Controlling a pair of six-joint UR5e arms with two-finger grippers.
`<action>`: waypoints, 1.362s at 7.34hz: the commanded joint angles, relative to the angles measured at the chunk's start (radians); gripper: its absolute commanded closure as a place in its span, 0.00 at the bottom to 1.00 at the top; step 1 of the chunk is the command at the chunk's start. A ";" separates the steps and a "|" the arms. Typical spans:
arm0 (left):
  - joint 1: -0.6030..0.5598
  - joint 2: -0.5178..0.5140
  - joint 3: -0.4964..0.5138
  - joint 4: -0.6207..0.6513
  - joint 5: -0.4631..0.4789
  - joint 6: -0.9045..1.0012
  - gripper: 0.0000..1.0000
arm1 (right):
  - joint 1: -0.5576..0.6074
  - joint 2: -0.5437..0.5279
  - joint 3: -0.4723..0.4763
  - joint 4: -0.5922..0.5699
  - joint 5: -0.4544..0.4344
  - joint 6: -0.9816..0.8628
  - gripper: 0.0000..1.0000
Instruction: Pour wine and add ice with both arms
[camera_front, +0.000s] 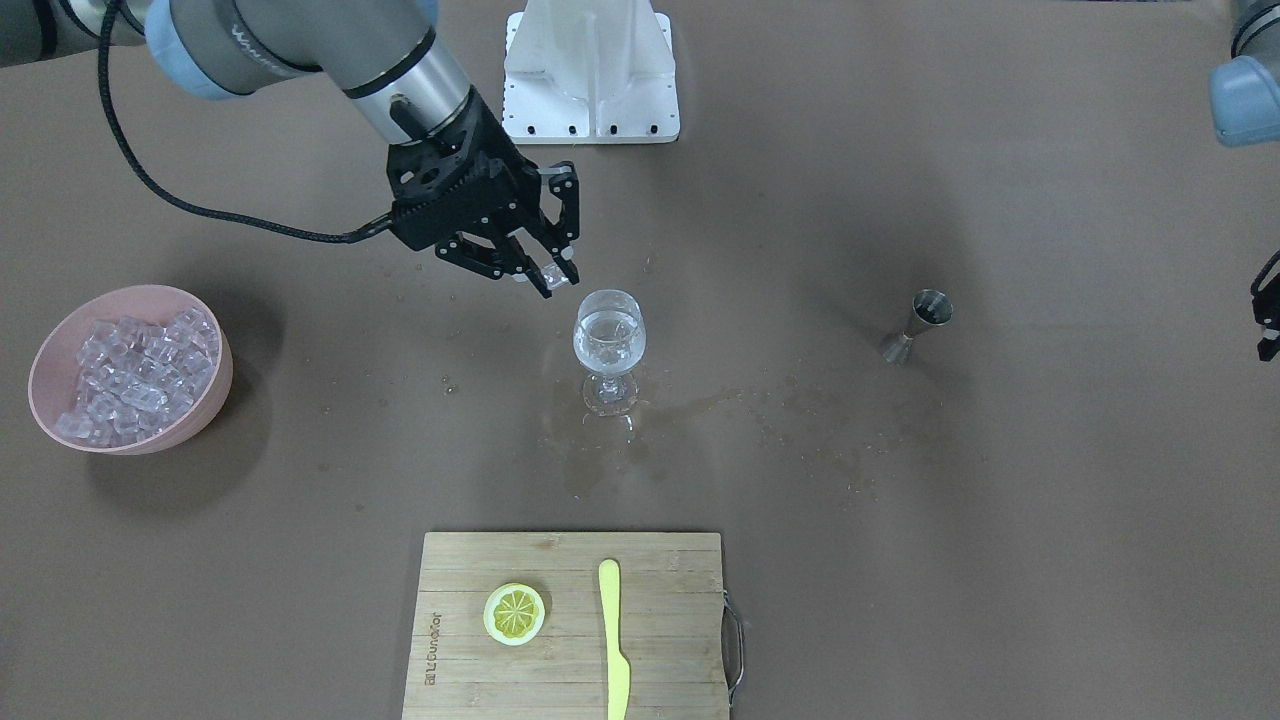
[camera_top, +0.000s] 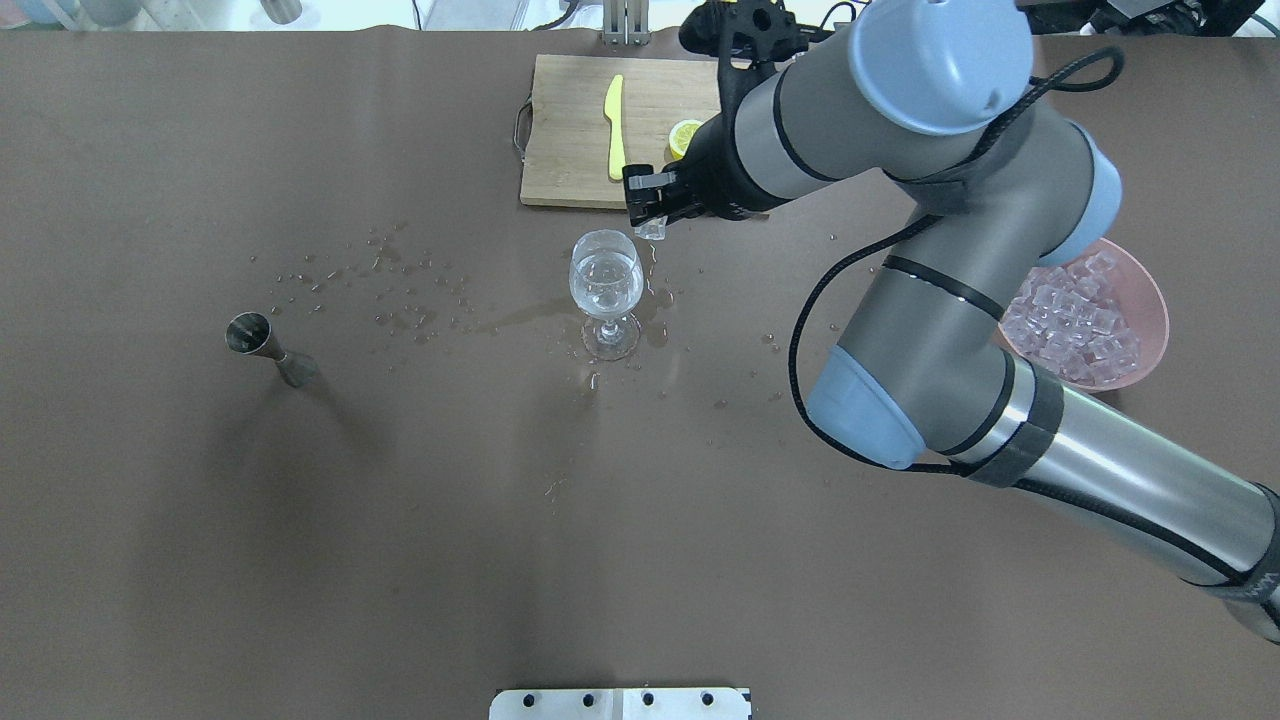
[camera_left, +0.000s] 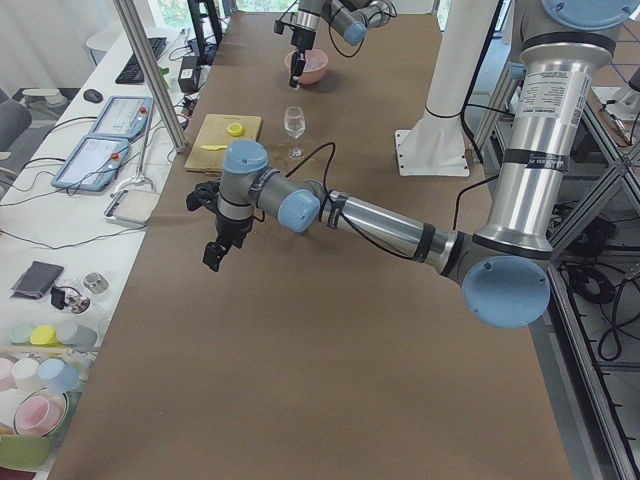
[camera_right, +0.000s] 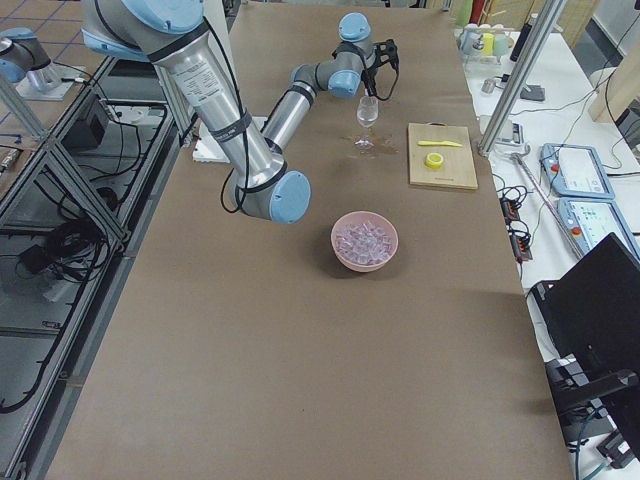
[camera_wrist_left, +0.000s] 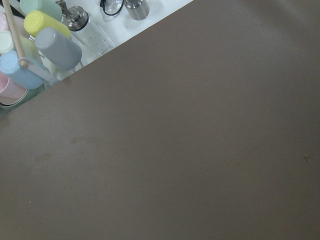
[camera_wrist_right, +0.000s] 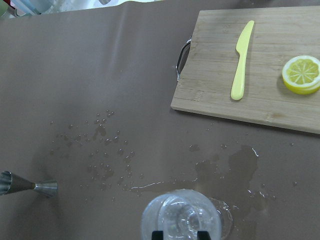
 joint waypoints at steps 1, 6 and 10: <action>-0.005 -0.011 0.026 0.006 0.000 0.000 0.02 | -0.048 0.024 -0.034 0.000 -0.056 0.004 1.00; -0.007 -0.013 0.035 0.004 0.000 -0.002 0.02 | -0.051 0.033 -0.049 0.003 -0.080 0.013 0.42; -0.014 -0.022 0.040 0.007 0.000 -0.002 0.02 | -0.048 0.042 -0.055 0.003 -0.102 0.052 0.01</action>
